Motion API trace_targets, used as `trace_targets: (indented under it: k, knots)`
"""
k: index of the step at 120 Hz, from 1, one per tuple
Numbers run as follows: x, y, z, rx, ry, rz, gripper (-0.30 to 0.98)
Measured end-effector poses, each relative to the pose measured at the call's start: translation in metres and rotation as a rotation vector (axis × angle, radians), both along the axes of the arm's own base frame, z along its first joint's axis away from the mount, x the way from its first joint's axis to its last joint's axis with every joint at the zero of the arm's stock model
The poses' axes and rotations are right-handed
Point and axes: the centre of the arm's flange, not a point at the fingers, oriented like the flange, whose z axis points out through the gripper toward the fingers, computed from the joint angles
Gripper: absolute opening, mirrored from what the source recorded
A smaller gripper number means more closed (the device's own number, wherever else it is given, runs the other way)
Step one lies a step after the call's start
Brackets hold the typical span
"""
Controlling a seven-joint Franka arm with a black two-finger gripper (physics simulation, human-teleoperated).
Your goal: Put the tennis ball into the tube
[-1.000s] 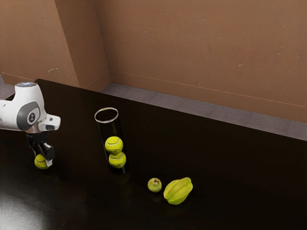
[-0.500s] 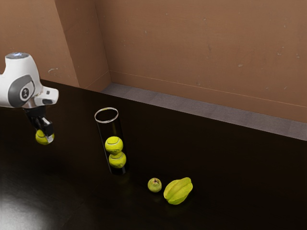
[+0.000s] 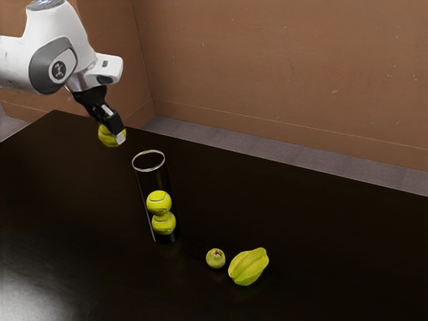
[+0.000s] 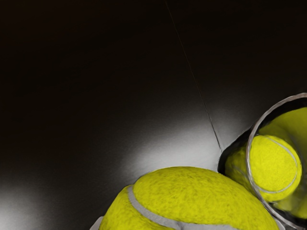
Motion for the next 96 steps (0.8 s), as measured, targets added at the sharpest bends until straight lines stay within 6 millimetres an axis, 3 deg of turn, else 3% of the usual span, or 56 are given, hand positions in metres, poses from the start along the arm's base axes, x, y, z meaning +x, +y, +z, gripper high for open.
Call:
trace_targets:
  k: [26, 50, 68, 86, 96]
  knots:
    - [0.007, -0.050, 0.008, -0.027, -0.004, -0.064, 0.08]
    - [0.008, -0.078, 0.013, -0.056, -0.001, -0.108, 0.44]
    - [0.008, -0.071, 0.012, -0.066, 0.008, -0.104, 0.57]
    - [0.017, -0.080, 0.028, -0.059, 0.007, -0.135, 0.63]
    - [0.014, -0.075, 0.033, -0.059, 0.055, -0.131, 0.65]
